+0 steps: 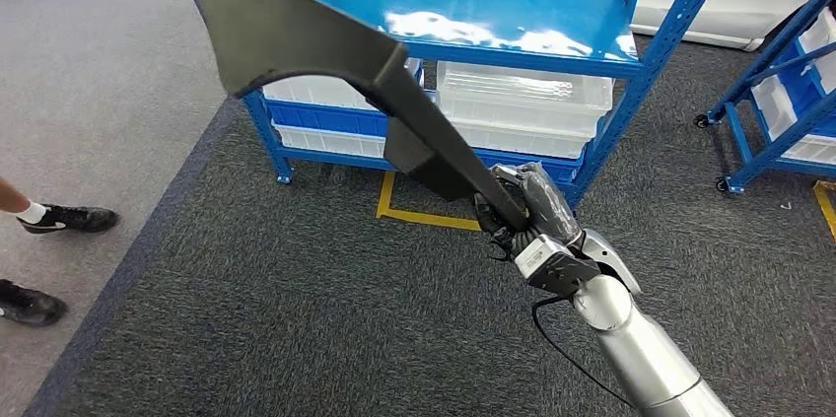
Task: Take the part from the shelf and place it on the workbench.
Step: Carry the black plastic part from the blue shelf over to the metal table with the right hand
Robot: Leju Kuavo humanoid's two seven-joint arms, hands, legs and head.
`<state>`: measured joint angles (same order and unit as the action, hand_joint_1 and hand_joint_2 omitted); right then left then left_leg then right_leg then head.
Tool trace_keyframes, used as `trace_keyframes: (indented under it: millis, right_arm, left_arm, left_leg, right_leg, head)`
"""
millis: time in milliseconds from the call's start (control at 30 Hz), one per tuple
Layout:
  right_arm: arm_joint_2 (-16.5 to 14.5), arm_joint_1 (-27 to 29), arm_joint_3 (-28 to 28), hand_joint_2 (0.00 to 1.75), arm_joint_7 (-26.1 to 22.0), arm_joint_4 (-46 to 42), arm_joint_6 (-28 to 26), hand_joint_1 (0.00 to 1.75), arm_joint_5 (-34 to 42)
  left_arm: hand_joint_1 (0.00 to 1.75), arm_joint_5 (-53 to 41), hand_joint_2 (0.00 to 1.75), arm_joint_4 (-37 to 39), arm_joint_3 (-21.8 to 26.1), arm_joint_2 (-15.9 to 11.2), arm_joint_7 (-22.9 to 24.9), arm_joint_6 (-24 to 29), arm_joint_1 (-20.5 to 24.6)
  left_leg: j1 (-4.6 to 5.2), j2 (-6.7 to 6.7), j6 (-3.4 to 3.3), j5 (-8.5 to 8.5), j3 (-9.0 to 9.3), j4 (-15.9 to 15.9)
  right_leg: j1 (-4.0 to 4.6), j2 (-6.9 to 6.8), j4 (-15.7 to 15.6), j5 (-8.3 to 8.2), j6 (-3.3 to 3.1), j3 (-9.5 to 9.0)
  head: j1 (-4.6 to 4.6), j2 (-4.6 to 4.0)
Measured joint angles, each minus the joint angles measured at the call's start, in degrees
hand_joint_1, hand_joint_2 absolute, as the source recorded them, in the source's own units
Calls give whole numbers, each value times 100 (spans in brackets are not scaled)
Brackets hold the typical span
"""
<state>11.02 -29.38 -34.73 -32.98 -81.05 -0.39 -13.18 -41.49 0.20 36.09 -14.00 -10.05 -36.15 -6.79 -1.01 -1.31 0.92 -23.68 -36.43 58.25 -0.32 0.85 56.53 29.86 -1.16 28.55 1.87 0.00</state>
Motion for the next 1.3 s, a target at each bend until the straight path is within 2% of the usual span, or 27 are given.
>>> trace_keyframes:
  millis: [67, 133, 167, 200, 233, 300, 333, 400, 467, 533, 600, 633, 667, 700, 733, 767, 833, 900, 933, 967, 1000, 1033, 1067, 1133, 1200, 1233, 1300]
  right_arm:
    - [-38, 22, -50, 175, -1, -3, -72, 175, -50]
    - [-63, 73, -117, 175, 5, -20, -186, 175, -102]
    - [-63, 110, -143, 175, 10, -32, -234, 175, -118]
    - [-54, 147, -165, 175, 14, -45, -266, 175, -129]
    - [-38, 178, -177, 175, 14, -61, -288, 175, -136]
    - [13, 209, -190, 175, 5, -101, -322, 175, -144]
    - [44, 214, -192, 175, -3, -126, -342, 175, -144]
    - [99, 220, -192, 175, -24, -166, -369, 175, -144]
    - [138, 228, -192, 175, -55, -188, -369, 175, -140]
    - [181, 231, -193, 175, -92, -215, -346, 175, -122]
    - [229, 236, -196, 175, -125, -237, -316, 175, -98]
    - [252, 245, -199, 175, -135, -240, -305, 175, -91]
    - [275, 257, -202, 175, -140, -240, -296, 175, -88]
    - [303, 269, -204, 175, -144, -240, -290, 175, -85]
    - [336, 277, -205, 175, -151, -242, -288, 175, -78]
    - [368, 282, -204, 175, -161, -249, -290, 175, -68]
    - [450, 283, -196, 175, -190, -281, -291, 175, -34]
    - [522, 291, -186, 175, -223, -336, -288, 175, -3]
    - [543, 297, -184, 175, -236, -362, -286, 175, 8]
    - [554, 303, -184, 175, -247, -391, -284, 175, 12]
    - [566, 306, -183, 175, -254, -412, -283, 175, 15]
    - [575, 309, -183, 175, -257, -434, -282, 175, 16]
    - [585, 315, -182, 175, -259, -456, -281, 175, 17]
    - [606, 337, -183, 175, -260, -492, -273, 175, 21]
    - [622, 360, -191, 175, -255, -515, -260, 175, 24]
    - [627, 368, -197, 175, -251, -528, -255, 175, 24]
    - [632, 375, -208, 175, -249, -560, -253, 175, 24]
  left_arm:
    - [0, -119, 175, 0, -13, -68, -40, -72, -8]
    - [0, -193, 175, 0, -20, -120, -99, -134, -20]
    - [0, -214, 175, 0, -20, -139, -136, -157, -35]
    - [0, -226, 175, 0, -16, -157, -171, -179, -60]
    - [0, -232, 175, 0, -5, -176, -201, -194, -93]
    - [0, -232, 175, 0, 32, -214, -245, -217, -157]
    - [0, -230, 175, 0, 55, -232, -262, -225, -178]
    - [0, -224, 175, 0, 103, -246, -285, -238, -201]
    - [0, -215, 175, 0, 156, -244, -291, -244, -224]
    - [0, -194, 175, 0, 216, -228, -291, -239, -251]
    - [0, -179, 175, 0, 277, -206, -292, -232, -255]
    - [0, -178, 175, 0, 302, -195, -296, -230, -251]
    - [0, -179, 175, 0, 322, -181, -303, -230, -251]
    - [0, -182, 175, 0, 337, -166, -313, -230, -261]
    - [0, -184, 175, 0, 350, -153, -325, -230, -274]
    - [0, -188, 175, 0, 361, -141, -336, -230, -289]
    - [0, -208, 175, 0, 387, -119, -364, -234, -309]
    - [0, -231, 175, 0, 421, -106, -392, -251, -322]
    - [0, -236, 175, 0, 435, -103, -400, -262, -335]
    - [0, -243, 175, 0, 446, -107, -402, -273, -355]
    - [0, -254, 175, 0, 454, -107, -403, -283, -380]
    - [0, -267, 175, 0, 458, -114, -404, -290, -398]
    - [0, -283, 175, 0, 462, -125, -408, -297, -406]
    - [0, -336, 175, 0, 470, -150, -429, -324, -386]
    - [0, -414, 175, 0, 473, -171, -462, -365, -365]
    - [0, -450, 175, 0, 474, -184, -476, -384, -365]
    - [0, -492, 175, 0, 474, -226, -493, -400, -374]
  left_leg:
    - [-9, 26, 64, -309, -175, 389]
    - [-20, 56, 128, -706, -418, 1082]
    - [-27, 68, 155, -797, -490, 1353]
    - [-37, 85, 178, -776, -469, 1438]
    - [-48, 112, 195, -665, -348, 1313]
    - [-50, 278, 205, -421, 89, 626]
    - [-27, 373, 176, -352, 254, 340]
    - [20, 481, 84, -362, 353, 109]
    - [19, 385, -17, -324, 316, 89]
    - [1, 278, -119, -275, 291, 49]
    - [-4, 172, -211, -218, 246, 27]
    - [3, 112, -241, -195, 216, 26]
    - [11, 40, -257, -173, 188, 27]
    - [19, -38, -263, -151, 164, 28]
    - [25, -118, -261, -129, 145, 30]
    - [31, -198, -253, -110, 132, 32]
    - [47, -352, -218, -69, 102, 45]
    - [42, -492, -153, -19, 44, 59]
    - [33, -560, -111, 10, 14, 57]
    - [22, -626, -68, 41, -15, 43]
    - [20, -604, -33, 43, -41, 55]
    - [24, -495, -2, -17, -84, 126]
    - [29, -339, 26, -139, -159, 286]
    - [14, -25, 89, -545, -411, 937]
    - [-25, 68, 157, -790, -585, 1501]
    - [-45, 92, 184, -764, -530, 1507]
    - [-72, 192, 210, -492, -120, 915]
  right_leg:
    - [-37, -131, -65, -68, -54, 19]
    - [-28, -250, -44, -91, -82, 69]
    - [-27, -309, -15, -92, -80, 98]
    - [-28, -369, 23, -88, -75, 132]
    - [-31, -424, 69, -80, -65, 166]
    - [-31, -520, 164, -47, -24, 229]
    - [-20, -565, 200, -30, 2, 252]
    - [18, -651, 244, -18, 45, 270]
    - [38, -735, 256, -18, 85, 270]
    - [14, -568, 401, 125, 136, 329]
    - [-11, -246, 962, 501, 166, 562]
    - [-11, -154, 1339, 694, 169, 722]
    - [-10, -119, 1648, 812, 168, 850]
    - [-8, -105, 1791, 823, 161, 900]
    - [-8, -93, 1721, 723, 146, 846]
    - [-6, -62, 1467, 549, 123, 703]
    - [-4, 210, 684, 211, 45, 303]
    - [4, 432, 242, 92, 3, 104]
    - [14, 427, 215, 92, -1, 103]
    - [9, 357, 201, 68, -6, 107]
    - [-2, 283, 174, 37, -24, 106]
    - [-18, 201, 145, 3, -50, 107]
    - [-37, 115, 117, -27, -71, 112]
    - [-33, -72, 108, -50, -98, 139]
    - [-29, -263, 126, -53, -100, 167]
    - [-31, -352, 142, -49, -95, 180]
    - [-40, -516, 191, -28, -64, 202]
  head:
    - [4, -1]
    - [5, -1]
    - [5, -2]
    - [6, -2]
    - [6, -2]
    - [8, -1]
    - [6, -1]
    - [6, -1]
    - [5, 0]
    - [5, 0]
    - [4, 0]
    - [4, 0]
    - [3, 0]
    - [3, 0]
    - [3, 0]
    - [3, 0]
    - [4, 0]
    - [3, 0]
    - [3, 0]
    - [2, 0]
    - [3, 0]
    - [8, 0]
    - [14, 0]
    - [24, 0]
    - [25, 0]
    - [25, 0]
    - [25, 0]
